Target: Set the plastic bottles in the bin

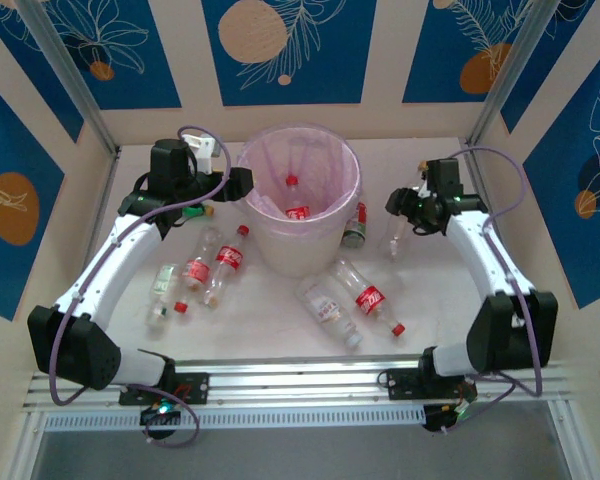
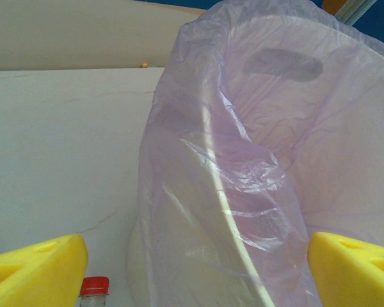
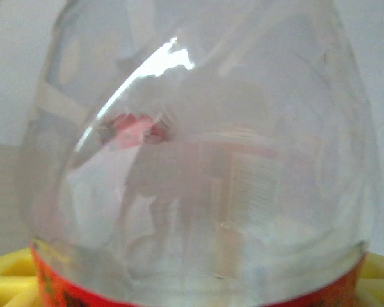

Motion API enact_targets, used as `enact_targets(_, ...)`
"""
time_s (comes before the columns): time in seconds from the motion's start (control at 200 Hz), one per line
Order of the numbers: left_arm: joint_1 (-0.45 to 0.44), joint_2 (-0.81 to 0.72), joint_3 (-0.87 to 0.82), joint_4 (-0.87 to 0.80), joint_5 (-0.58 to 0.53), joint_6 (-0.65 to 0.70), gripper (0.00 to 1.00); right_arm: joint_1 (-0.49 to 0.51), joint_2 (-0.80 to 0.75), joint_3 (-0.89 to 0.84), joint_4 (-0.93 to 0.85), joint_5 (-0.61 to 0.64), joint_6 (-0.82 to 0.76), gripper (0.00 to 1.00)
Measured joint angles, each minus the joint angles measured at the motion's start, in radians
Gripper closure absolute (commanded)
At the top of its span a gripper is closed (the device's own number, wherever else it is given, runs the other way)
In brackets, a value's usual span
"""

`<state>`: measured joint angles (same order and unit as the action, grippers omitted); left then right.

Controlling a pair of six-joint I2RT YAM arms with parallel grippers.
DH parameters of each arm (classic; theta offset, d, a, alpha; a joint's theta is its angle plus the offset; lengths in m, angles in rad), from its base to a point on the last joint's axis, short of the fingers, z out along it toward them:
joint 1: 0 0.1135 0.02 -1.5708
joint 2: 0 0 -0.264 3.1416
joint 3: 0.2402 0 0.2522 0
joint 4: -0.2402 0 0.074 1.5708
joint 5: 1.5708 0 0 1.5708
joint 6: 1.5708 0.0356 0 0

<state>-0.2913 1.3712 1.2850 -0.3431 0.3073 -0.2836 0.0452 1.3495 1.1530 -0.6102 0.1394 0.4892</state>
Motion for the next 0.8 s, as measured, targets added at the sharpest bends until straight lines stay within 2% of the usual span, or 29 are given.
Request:
enact_targets(0.18, 0.0, 0.0, 0.0, 0.0, 0.001, 0.0, 0.11, 0.001, -0.15, 0.112, -0.011, 0.002, -0.038, 0.3)
enact_targets(0.33, 0.0, 0.0, -0.002, 0.005, 0.005, 0.0, 0.11, 0.04, -0.193, 0.233, -0.012, 0.012, -0.068, 0.32)
enact_targets(0.57, 0.0, 0.001, -0.003, 0.007, 0.008, -0.002, 0.12, 0.262, -0.186, 0.385, -0.002, 0.083, -0.154, 0.34)
enact_targets(0.8, 0.0, 0.005, -0.004, 0.012, 0.02, -0.008, 0.12, 0.431, -0.08, 0.52, 0.024, 0.121, -0.24, 0.35)
